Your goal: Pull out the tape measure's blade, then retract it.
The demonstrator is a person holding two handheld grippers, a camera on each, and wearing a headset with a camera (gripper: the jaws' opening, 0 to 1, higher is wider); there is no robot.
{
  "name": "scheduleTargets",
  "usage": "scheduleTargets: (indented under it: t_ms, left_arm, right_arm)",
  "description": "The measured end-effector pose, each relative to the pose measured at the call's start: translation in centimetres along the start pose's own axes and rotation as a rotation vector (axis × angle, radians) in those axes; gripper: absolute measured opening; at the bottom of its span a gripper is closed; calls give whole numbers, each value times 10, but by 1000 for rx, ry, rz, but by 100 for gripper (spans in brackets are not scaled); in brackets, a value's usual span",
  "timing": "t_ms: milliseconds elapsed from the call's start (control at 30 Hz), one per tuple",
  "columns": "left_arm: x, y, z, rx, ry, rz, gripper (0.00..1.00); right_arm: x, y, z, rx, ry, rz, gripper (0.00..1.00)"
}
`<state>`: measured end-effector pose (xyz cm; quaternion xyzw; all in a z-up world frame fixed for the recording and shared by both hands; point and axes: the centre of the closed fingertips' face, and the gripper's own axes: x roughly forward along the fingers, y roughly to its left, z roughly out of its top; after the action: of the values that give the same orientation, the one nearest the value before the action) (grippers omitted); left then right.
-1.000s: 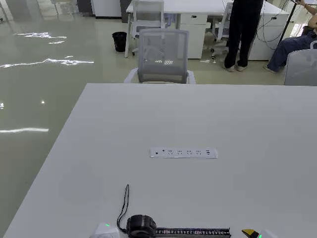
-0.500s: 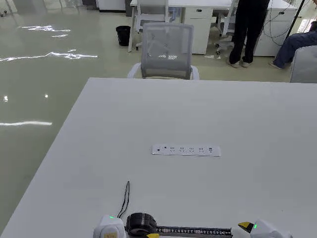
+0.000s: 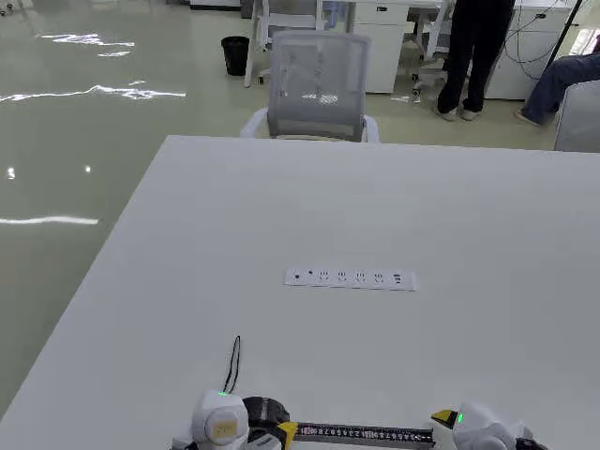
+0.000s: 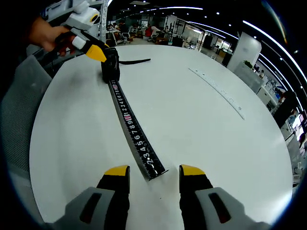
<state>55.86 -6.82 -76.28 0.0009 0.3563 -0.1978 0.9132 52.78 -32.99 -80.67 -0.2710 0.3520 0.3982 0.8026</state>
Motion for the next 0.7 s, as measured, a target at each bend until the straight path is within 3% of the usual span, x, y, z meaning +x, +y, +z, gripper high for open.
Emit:
scheduleTargets:
  t_ms: [167,500,700]
  left_arm:
    - [5,-1,-5,-9,13,9,74]
    - [13,-3,-3,-45,16,31,69]
    - [17,-3,-7,-53,29,41,65]
  right_arm:
    - [2,-2,1,-7,5,13,36]
    - [5,0,-1,-23,19,40,18]
    - [4,0,-1,-14,28,49,17]
